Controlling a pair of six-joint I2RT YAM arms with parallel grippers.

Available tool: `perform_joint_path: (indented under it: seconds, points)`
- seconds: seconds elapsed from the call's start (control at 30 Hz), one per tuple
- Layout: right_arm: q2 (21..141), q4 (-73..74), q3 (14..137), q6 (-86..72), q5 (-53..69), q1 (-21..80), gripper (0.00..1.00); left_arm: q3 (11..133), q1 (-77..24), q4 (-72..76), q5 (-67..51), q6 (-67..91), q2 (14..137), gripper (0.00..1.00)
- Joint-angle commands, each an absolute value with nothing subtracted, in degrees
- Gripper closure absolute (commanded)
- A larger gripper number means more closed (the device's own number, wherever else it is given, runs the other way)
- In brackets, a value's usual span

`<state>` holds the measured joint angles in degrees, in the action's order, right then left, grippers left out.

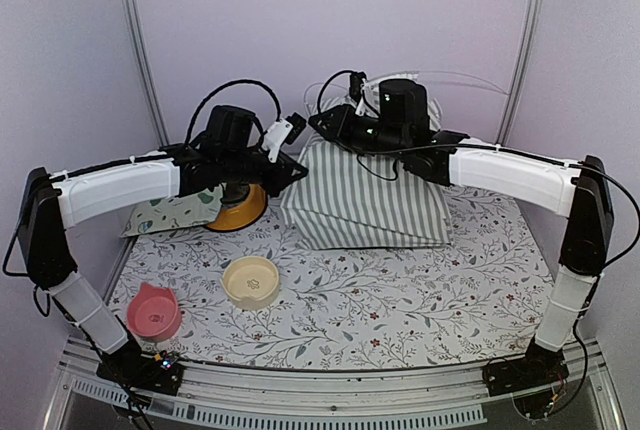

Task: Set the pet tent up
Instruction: Adjust the tent at the center of the board.

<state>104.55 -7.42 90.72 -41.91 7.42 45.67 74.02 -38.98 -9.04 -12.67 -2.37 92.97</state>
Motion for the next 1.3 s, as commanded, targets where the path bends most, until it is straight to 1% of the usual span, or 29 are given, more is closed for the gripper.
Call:
perform_joint_path:
  seconds: [0.0,0.27,0.37,0.4,0.5,0.63,0.67,0.73,0.8,1.0,1.27]
  points:
    - [104.2,-8.4,89.7,-42.6,7.3,45.4,0.79,76.4,-40.1,-6.6,-12.4,-3.3,92.9,1.0]
    - [104.8,-7.8,89.6,-42.7,7.2,45.4,0.8,77.7,-40.0,-6.9,-12.9,-3.4,93.7,1.0]
    - [105.1,-7.8,90.2,-41.8,6.2,45.3,0.92,77.9,-40.0,-7.3,-13.1,-3.6,93.9,1.0]
    - [105.2,-7.8,90.7,-41.6,6.4,45.0,0.99,77.9,-40.1,-7.2,-13.3,-3.7,93.9,1.0]
    - [105.6,-7.6,91.8,-41.4,7.3,43.7,1.0,77.6,-40.0,-6.9,-13.0,-3.6,93.7,1.0]
    - [104.9,-7.8,92.7,-42.0,8.8,41.6,1.0,74.2,-40.1,-3.6,-12.1,-2.1,92.1,0.69]
    - [104.6,-8.0,93.0,-42.1,9.3,41.3,1.0,72.4,-40.1,-1.8,-12.0,-1.5,91.3,0.63]
    - [104.2,-8.6,93.2,-42.7,11.0,40.4,1.0,68.1,-40.1,2.8,-11.5,0.1,89.1,0.57]
    - [103.7,-9.2,93.3,-43.6,12.2,39.8,1.0,62.4,-40.0,8.2,-11.1,1.1,86.8,0.54]
    - [102.1,-10.6,93.7,-45.6,13.6,38.9,1.0,47.0,-40.1,28.9,-11.5,5.3,81.2,0.52]
    - [100.8,-10.8,95.5,-46.6,14.1,38.5,1.0,38.3,-40.6,43.0,-11.7,5.8,82.8,0.52]
